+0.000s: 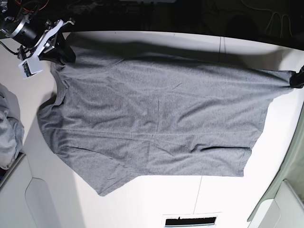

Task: Layout the t-shirt on the table in an organized manner, then fold the t-shirt properly
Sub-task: 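Grasp the collar-side edge with both grippers and lift it, then fold the lifted edge over toward the hem and release it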

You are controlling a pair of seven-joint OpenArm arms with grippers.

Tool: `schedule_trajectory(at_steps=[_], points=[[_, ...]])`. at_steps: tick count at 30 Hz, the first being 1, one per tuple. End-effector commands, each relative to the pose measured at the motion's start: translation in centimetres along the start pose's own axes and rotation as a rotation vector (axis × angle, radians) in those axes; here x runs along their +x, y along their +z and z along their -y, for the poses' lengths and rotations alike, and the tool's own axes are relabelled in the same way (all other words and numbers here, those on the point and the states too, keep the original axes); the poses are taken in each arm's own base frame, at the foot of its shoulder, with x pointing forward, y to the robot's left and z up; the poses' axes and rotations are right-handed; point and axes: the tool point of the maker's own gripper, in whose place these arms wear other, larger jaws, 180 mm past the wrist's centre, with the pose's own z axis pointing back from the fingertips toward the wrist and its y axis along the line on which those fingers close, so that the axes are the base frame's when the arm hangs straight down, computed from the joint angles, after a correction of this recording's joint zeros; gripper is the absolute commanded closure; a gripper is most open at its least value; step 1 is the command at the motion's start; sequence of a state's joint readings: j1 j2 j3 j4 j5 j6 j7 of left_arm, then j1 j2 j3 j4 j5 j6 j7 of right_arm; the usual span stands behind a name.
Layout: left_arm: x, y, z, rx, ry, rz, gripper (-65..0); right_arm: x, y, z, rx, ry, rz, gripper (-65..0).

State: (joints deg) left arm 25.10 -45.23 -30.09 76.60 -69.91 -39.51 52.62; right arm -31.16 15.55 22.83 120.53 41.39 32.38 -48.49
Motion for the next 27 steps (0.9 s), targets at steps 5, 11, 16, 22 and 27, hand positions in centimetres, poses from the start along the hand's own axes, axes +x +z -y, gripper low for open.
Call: schedule_trajectory(at_steps=[5, 11, 16, 22, 27], points=[[-0.8, 1.1, -0.2, 0.004, -0.009, -0.023, 0.0, -0.4, 0.7, -0.7, 0.024, -0.008, 0.001, 0.0], [-2.4, 1.3, -0.2, 0.001, 0.014, -0.05, 0.0, -1.0, 1.2, -1.5, 0.036, -0.012, -0.017, 0.0], [0.2, 1.3, -0.4, 0.009, 0.003, 0.08, 0.0, 0.5, 1.3, -1.6, 0.029, 0.016, 0.037, 0.0], [3.3, -0.5, -0.2, 0.041, -0.067, 0.155, 0.0, 3.4, -0.1, 1.6, -0.057, 0.087, 0.093, 0.0], [5.0, -3.3, 1.1, 0.047, -0.179, 0.178, 0.0, 4.9, -2.0, 4.3, -0.074, 0.042, 0.131, 0.0]])
